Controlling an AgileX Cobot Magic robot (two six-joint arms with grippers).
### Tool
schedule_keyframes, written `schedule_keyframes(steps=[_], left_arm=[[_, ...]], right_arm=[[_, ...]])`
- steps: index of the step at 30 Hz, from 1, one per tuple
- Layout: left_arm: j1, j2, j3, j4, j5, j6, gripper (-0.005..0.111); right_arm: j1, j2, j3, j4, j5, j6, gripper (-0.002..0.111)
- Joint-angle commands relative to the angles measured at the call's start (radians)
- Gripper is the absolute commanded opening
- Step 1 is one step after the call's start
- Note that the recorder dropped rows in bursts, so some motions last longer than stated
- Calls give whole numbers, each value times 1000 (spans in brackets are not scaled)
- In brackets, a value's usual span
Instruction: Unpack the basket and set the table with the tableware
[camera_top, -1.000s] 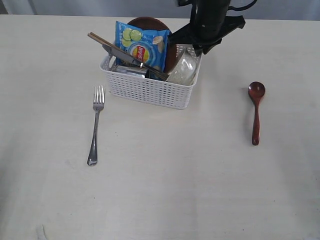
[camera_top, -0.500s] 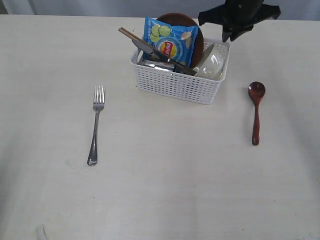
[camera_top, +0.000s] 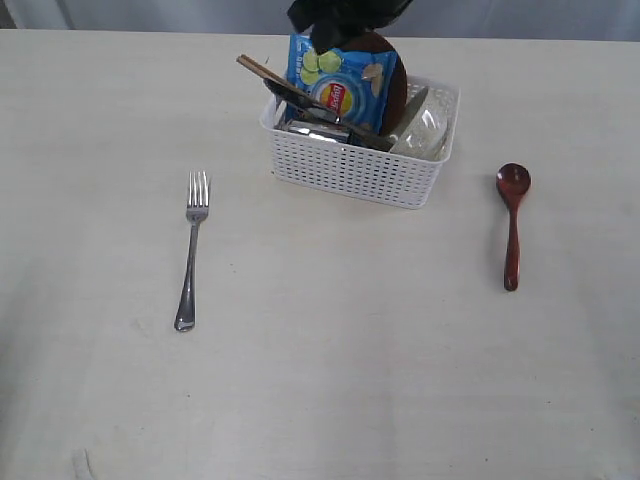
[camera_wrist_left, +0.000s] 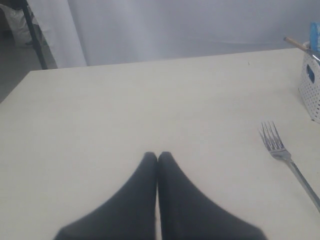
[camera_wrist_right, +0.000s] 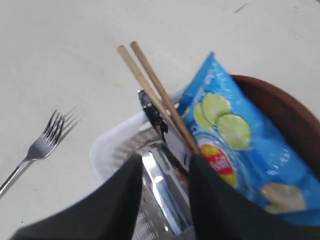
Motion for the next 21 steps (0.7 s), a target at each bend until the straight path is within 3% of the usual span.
schedule_keyframes(steps=[1, 13, 18, 21], left_arm=[[-5, -2, 2, -6, -2, -2, 0], [-5, -2, 2, -4, -2, -2, 0], [-5, -2, 2, -4, -2, -2, 0], [-5, -2, 2, -4, -2, -2, 0]], right_arm=[[45, 53, -8, -29, -47, -30, 48], [72, 190, -8, -116, -161, -30, 40], [72, 181, -8, -116, -161, -30, -1], [72, 165, -8, -116, -159, -30, 0]])
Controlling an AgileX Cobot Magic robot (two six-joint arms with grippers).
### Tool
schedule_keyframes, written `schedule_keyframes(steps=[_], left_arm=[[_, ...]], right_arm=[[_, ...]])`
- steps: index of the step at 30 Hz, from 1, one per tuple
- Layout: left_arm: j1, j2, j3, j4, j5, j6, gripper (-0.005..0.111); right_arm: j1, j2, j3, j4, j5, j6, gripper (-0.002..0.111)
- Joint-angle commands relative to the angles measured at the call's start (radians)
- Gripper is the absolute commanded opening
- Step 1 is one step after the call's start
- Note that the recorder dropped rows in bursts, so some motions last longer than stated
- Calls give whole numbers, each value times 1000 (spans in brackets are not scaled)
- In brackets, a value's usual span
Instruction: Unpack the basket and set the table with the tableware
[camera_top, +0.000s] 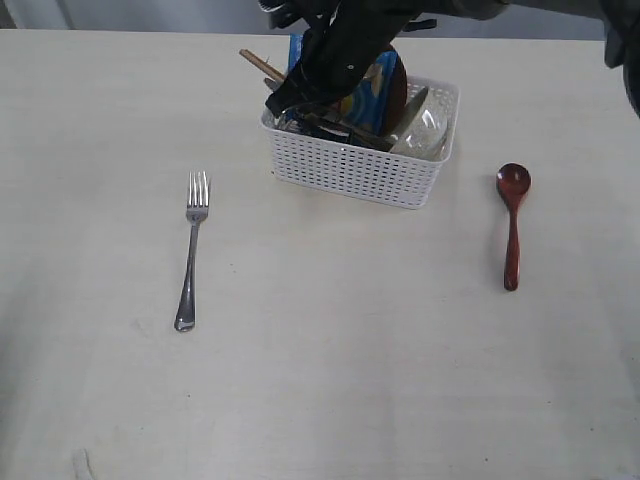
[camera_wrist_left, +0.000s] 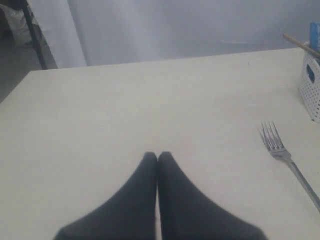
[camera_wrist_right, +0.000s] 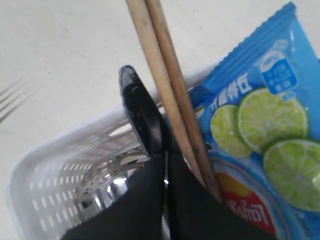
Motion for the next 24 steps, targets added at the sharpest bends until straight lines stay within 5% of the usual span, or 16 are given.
schedule_keyframes(steps=[1, 6, 10, 12, 22, 24], left_arm=[[-5, -2, 2, -4, -2, -2, 0], [-5, -2, 2, -4, -2, -2, 0], [-5, -2, 2, -4, -2, -2, 0], [-5, -2, 2, -2, -2, -2, 0], [-5, -2, 2, -2, -2, -2, 0], [-5, -2, 2, -2, -2, -2, 0]], right_arm=[[0, -37, -6, -6, -4, -8, 0], [0, -76, -6, -6, 3, -20, 2], [2, -54, -6, 3, -15, -15, 43], [2, -33, -6, 3, -31, -8, 49], [2, 23, -6, -1, -71, -8, 48], [2, 23, -6, -1, -77, -4, 34]])
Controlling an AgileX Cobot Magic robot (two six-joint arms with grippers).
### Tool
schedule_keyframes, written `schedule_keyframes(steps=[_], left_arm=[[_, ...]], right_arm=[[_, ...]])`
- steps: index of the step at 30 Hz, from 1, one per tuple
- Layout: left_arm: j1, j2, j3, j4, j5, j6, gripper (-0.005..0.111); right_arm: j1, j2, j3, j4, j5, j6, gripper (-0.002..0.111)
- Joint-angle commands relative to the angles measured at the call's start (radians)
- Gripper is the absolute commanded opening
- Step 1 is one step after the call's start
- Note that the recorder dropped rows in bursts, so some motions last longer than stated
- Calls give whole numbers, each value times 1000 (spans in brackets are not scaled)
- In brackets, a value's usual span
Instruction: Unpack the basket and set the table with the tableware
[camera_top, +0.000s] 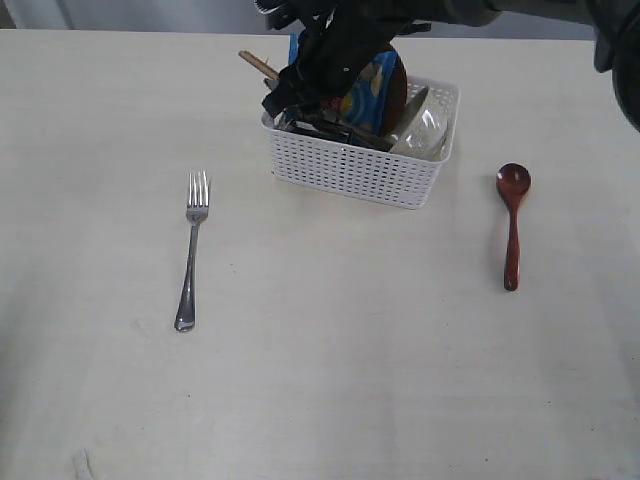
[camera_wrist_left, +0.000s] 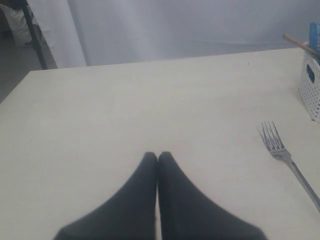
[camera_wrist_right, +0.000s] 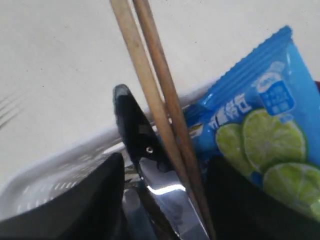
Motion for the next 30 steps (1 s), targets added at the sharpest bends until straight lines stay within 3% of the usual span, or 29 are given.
schedule_keyframes(steps=[1, 5, 7, 30], left_arm=[[-5, -2, 2, -2, -2, -2, 0], [-5, -2, 2, -2, -2, -2, 0], [-5, -2, 2, -2, -2, -2, 0], [-5, -2, 2, -2, -2, -2, 0]], right_arm=[[0, 8, -6, -4, -18, 4, 28], [0, 8, -6, -4, -16, 4, 5], [0, 8, -6, -4, -12, 4, -1], [0, -130, -6, 1, 29, 2, 0]])
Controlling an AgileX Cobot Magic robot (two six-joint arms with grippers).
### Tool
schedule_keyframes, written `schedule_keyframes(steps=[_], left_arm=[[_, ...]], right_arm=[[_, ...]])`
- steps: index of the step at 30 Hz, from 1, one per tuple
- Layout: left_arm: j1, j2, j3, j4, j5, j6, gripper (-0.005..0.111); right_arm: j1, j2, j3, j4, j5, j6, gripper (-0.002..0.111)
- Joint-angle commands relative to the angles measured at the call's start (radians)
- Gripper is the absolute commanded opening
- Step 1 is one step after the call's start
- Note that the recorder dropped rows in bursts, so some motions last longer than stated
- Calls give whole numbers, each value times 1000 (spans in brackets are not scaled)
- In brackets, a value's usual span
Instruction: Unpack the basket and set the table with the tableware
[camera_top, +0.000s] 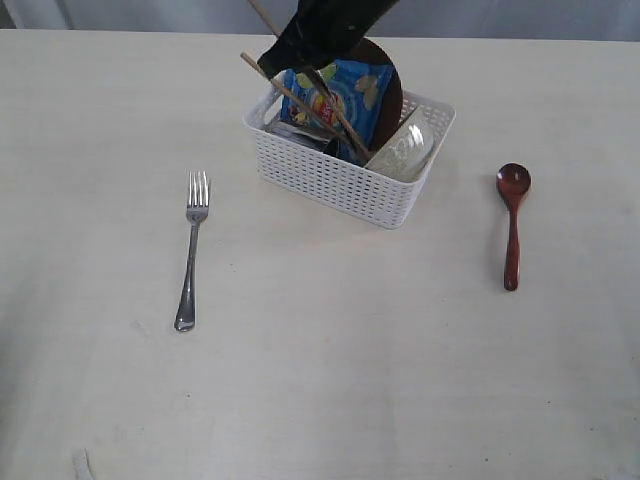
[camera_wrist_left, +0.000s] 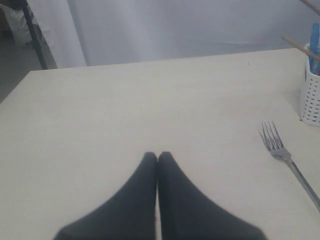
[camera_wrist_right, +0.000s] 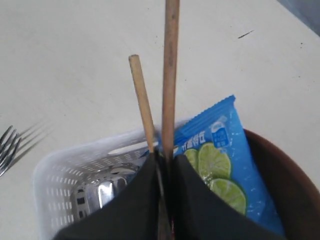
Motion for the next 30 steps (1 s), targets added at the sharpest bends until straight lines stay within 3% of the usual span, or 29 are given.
schedule_keyframes(steps=[1, 30], left_arm=[[-5, -2, 2, -2, -2, -2, 0], [-5, -2, 2, 3, -2, -2, 0]], right_arm=[[0, -23, 1, 2, 11, -2, 0], [12, 66, 47, 45, -30, 1, 0]])
